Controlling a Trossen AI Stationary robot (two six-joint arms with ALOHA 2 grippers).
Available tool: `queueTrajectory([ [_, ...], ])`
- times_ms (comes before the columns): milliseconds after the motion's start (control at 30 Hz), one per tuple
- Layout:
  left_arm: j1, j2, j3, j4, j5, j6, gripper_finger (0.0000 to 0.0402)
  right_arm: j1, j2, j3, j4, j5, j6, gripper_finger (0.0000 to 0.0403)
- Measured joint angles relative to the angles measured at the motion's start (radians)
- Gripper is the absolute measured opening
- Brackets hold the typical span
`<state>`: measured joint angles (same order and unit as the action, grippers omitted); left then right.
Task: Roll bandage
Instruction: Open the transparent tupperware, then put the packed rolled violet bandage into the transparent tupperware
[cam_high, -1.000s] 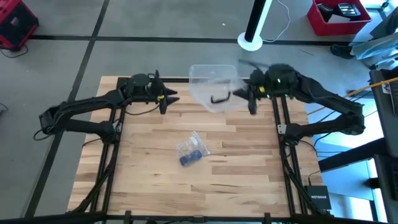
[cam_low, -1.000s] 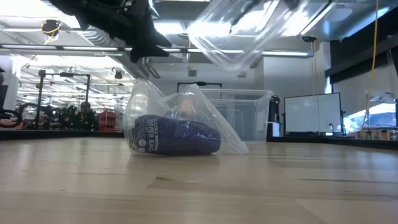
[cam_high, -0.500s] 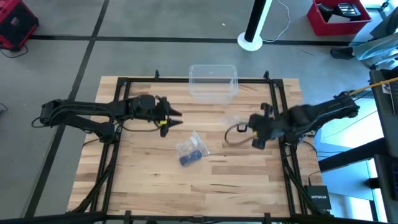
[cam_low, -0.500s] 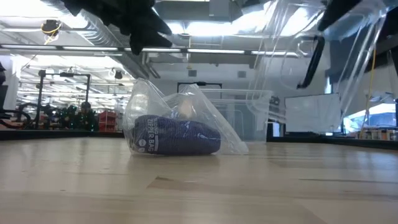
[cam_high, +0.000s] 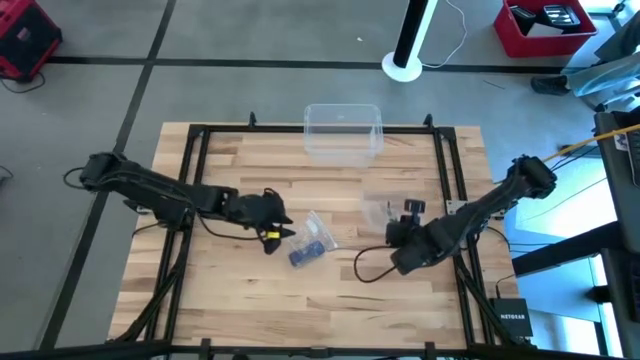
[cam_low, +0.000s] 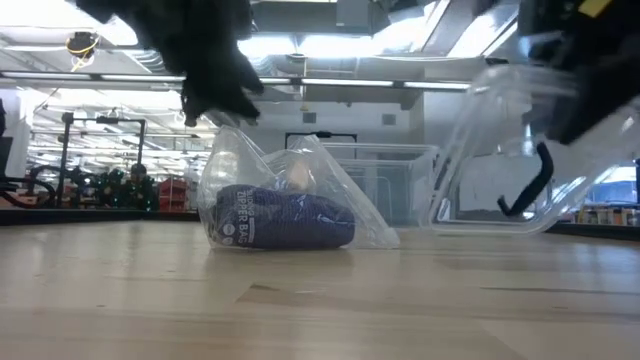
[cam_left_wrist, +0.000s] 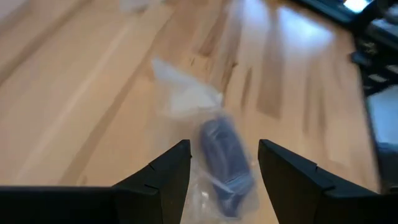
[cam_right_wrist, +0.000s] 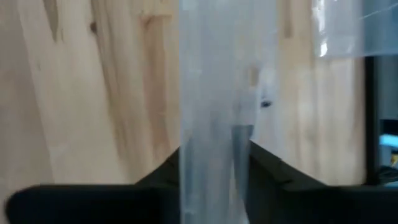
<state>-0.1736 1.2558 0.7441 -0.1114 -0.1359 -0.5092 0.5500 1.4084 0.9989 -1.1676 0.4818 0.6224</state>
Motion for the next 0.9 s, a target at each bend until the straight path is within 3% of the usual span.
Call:
queueTrajectory([
  [200,0.009,0.116,0.000,0.025,-0.025,-0.080,0.0180,0.047,0.042,-0.013,0.025,-0.107,0.070,0.0193],
  [433,0.054,0.201,0.025,0.165,-0.025,-0.014,0.0180,0.052,0.041,-0.013,0.025,-0.255,0.124,0.0288],
  [600,0.109,0.225,0.031,0.125,-0.028,0.001,0.0180,0.092,0.041,-0.013,0.063,-0.231,0.137,0.0316],
  [900,0.116,0.316,0.031,0.279,0.085,0.045,0.0180,0.153,0.040,-0.013,0.189,-0.084,0.143,0.0321],
])
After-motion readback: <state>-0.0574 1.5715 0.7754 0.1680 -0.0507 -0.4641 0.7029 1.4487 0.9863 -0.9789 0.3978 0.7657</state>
